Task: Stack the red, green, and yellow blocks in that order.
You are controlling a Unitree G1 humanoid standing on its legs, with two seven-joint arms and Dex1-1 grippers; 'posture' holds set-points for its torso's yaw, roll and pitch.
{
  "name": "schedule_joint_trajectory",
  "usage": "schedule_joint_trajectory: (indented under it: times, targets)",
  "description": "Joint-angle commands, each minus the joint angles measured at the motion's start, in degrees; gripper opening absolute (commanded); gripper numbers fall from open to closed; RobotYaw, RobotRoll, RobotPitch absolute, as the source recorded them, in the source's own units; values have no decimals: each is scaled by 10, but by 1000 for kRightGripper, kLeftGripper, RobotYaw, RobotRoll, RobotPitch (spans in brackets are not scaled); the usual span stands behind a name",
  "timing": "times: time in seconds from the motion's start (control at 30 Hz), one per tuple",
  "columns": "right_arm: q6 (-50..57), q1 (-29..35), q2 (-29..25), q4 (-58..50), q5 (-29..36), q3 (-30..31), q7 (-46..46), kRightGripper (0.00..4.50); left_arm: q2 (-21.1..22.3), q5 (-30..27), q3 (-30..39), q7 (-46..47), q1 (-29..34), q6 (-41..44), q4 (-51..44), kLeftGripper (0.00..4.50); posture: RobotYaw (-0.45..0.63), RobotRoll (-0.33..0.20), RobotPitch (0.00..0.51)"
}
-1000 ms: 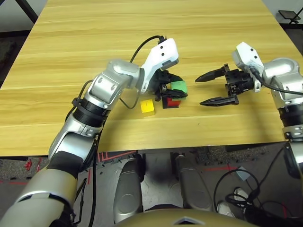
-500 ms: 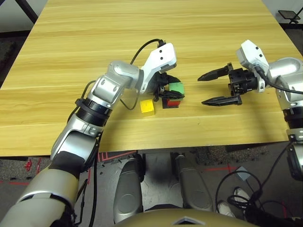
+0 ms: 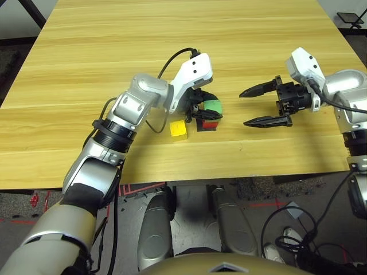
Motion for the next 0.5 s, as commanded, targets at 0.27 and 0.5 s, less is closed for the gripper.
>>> schedule_joint_trajectory:
  times: [0.27,0.5]
  targets:
    - [-4,5,1,3,4,-4,6,4500,20,-12,33,-2,1,53,-52,4466,50,-23,237]
    - [-15,-7,6,24,1,-1,18,4500,117,-56,79,-2,50,166,-193,4466,91,-17,230]
